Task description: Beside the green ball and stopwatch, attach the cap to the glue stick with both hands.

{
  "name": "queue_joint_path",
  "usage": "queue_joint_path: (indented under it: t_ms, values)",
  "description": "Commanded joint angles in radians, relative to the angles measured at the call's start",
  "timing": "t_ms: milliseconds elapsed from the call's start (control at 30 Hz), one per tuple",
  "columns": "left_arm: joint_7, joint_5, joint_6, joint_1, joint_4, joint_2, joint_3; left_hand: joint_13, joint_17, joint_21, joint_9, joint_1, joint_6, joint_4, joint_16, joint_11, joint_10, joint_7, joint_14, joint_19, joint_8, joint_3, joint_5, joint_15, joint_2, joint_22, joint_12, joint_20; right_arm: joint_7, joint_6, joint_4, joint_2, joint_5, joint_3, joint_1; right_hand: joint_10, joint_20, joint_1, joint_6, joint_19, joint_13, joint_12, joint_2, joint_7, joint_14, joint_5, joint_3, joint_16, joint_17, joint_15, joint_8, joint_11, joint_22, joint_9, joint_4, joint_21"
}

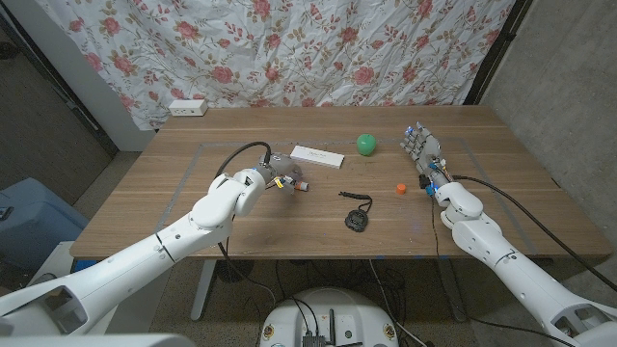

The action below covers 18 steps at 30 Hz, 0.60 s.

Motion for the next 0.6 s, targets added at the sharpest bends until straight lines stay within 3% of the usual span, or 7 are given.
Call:
queue_joint_path:
  t_ms: [33, 600]
  values:
    - [0.029, -0.046, -0.008, -0.004, 0.018, 0.005, 0.006, 0.004, 0.002, 0.007, 0.004, 0.025, 0.013, -0.003, 0.008, 0.002, 0.015, -0.001, 0.018, 0.006, 0.003, 0.007, 0.005, -0.063, 0.010, 0.002, 0.002, 0.010, -0.022, 0.000, -0.028, -0.004, -0.008, 0.003, -0.019, 0.009, 0.012, 0.002, 0.005, 0.002, 0.002, 0.007, 0.042, -0.007, 0.000, 0.006, -0.001, 0.002, 0.001, 0.003, 0.007, -0.006, 0.003, 0.003, -0.003, 0.004]
    - [0.079, -0.096, -0.027, -0.004, 0.032, 0.020, 0.011, 0.005, 0.001, 0.011, 0.005, 0.084, 0.072, -0.005, 0.010, 0.003, 0.082, -0.003, 0.060, 0.033, 0.005, 0.011, 0.005, -0.071, 0.058, 0.002, 0.005, 0.020, -0.038, -0.002, -0.048, -0.006, -0.010, 0.006, -0.036, 0.009, 0.021, 0.004, 0.011, 0.003, 0.002, 0.007, 0.044, -0.020, -0.001, 0.006, -0.001, 0.002, 0.001, 0.004, 0.008, -0.005, 0.004, 0.003, -0.006, 0.005]
